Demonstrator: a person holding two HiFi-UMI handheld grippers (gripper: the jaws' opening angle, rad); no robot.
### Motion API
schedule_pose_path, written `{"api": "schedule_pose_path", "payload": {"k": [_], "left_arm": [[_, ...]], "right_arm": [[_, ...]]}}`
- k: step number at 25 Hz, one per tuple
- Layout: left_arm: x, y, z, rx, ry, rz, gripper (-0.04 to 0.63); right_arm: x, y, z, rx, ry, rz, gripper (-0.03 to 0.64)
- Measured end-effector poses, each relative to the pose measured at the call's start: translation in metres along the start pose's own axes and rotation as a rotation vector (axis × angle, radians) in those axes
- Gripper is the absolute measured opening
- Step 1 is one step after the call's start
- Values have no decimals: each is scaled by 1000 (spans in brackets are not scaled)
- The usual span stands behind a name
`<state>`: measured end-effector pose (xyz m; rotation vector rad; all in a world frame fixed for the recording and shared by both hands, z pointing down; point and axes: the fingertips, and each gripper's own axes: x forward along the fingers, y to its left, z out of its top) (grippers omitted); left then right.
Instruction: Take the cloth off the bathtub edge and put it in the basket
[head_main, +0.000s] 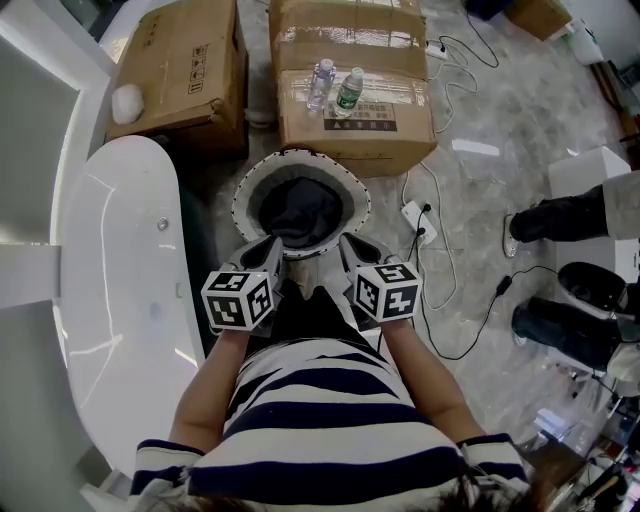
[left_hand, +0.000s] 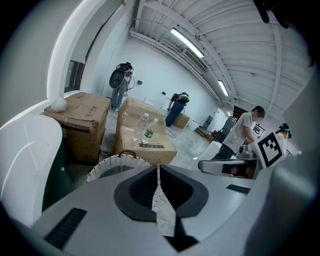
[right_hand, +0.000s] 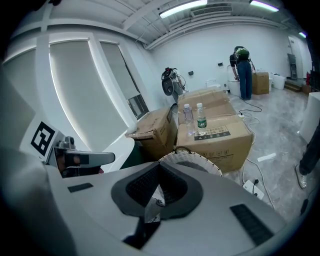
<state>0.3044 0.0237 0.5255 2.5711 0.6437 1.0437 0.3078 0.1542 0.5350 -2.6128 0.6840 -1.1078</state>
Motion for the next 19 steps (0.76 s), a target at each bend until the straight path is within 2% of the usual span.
{"api": "schedule_pose_path", "payload": {"k": [19], "left_arm": [[14, 32, 0, -5, 54, 19, 32]], "right_arm": [[28, -1, 8, -19, 37, -3, 26]]}}
